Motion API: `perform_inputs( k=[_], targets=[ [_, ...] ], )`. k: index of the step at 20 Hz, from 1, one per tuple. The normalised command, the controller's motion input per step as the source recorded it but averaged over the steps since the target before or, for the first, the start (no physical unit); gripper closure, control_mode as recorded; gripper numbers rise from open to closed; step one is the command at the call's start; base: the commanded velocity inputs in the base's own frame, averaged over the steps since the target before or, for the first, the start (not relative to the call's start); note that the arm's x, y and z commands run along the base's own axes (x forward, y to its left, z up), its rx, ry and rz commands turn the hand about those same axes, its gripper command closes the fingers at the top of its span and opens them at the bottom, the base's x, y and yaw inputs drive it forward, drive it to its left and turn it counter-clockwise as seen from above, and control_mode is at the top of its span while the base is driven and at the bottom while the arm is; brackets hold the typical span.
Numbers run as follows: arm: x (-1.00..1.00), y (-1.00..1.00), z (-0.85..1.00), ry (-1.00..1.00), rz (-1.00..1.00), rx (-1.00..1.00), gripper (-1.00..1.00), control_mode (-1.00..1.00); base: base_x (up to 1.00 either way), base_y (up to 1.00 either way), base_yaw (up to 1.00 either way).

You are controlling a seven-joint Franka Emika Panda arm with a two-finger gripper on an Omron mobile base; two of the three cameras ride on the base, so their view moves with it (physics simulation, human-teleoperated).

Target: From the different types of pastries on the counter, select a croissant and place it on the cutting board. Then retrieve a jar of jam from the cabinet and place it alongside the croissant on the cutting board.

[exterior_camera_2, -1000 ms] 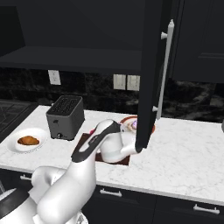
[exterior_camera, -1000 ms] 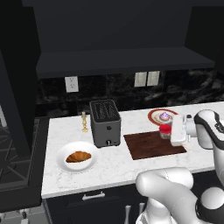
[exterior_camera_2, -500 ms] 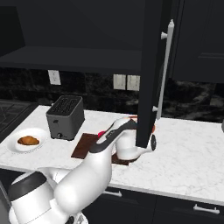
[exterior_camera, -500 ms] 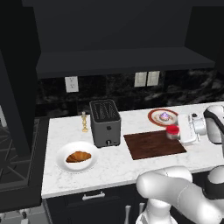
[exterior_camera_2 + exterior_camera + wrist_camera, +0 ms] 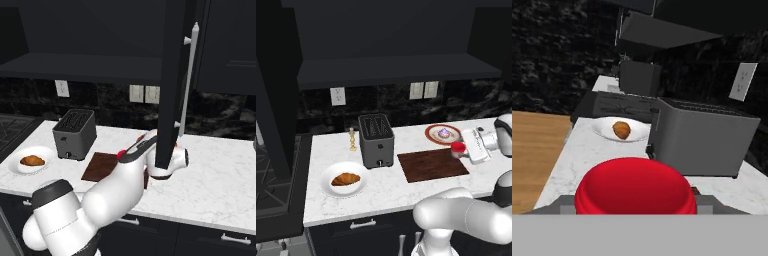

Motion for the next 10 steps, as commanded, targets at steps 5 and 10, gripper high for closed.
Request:
perform_inputs(
  k=[5, 10],
  targets=[
    [-0.35, 0.06, -0.04, 0.0, 0.01, 0.0, 1.0, -1.0, 0.0, 0.0, 0.0],
    [-0.23, 0.13, -0.15, 0.0, 0.0, 0.0, 1.0, -1.0, 0.0, 0.0, 0.0]
  ],
)
